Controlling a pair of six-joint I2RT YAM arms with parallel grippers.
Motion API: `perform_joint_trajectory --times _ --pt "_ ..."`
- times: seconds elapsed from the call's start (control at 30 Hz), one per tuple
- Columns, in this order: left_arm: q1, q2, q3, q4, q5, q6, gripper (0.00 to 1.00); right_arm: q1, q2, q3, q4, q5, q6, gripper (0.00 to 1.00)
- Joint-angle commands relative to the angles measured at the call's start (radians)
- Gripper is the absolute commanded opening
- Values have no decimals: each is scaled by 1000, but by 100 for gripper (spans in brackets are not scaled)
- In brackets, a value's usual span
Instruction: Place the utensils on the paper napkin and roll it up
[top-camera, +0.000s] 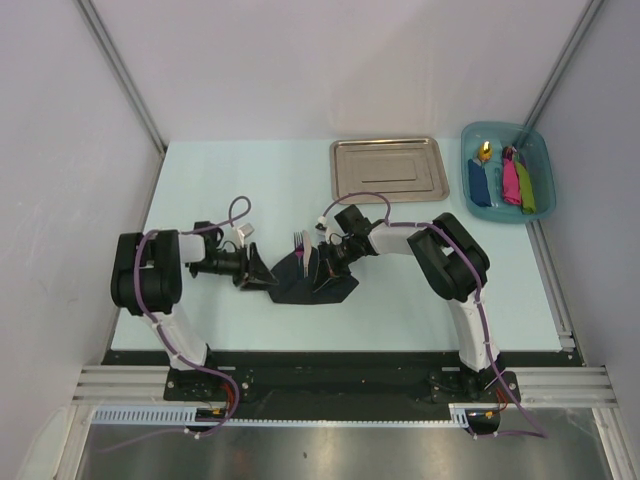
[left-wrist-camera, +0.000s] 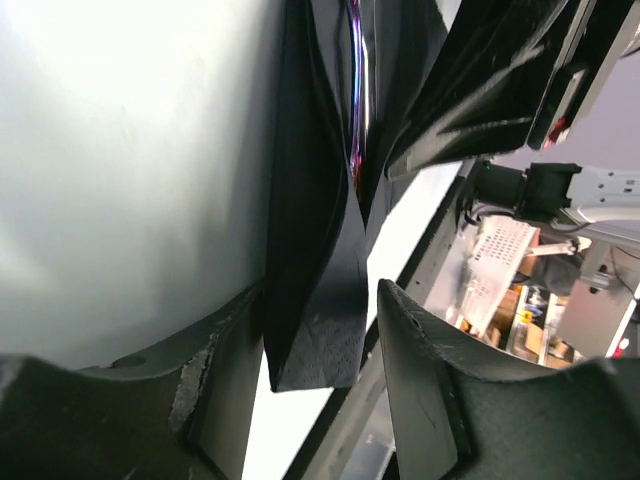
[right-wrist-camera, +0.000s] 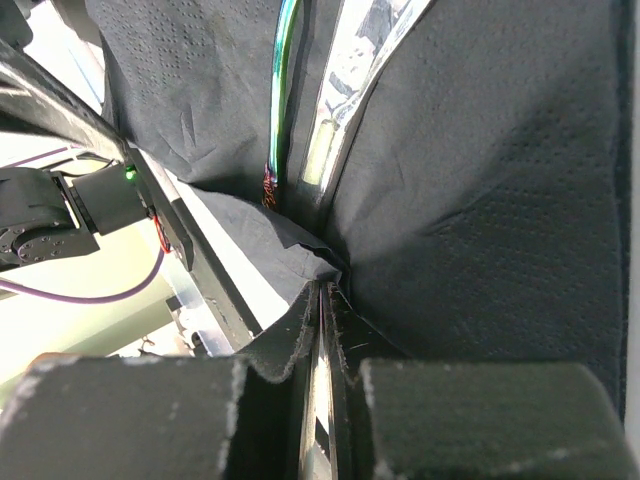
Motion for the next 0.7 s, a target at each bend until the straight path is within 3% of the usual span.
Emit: perform_joint_trajectory --times 0.0,0.13,0.4,0.6,0.67 --pt "19 -47 -50 -1 -73 27 55 -1 24 12 8 74 -18 8" --pt "29 -86 -79 34 -84 7 67 -1 24 14 10 73 -16 9" --pt "36 -81 -93 100 16 -94 68 -2 23 11 13 73 -15 9" --pt "36 -144 -93 129 -8 -119 54 -2 23 12 19 71 -10 9" --pt "35 -164 -84 129 -25 -118 40 -1 24 14 22 70 -7 9"
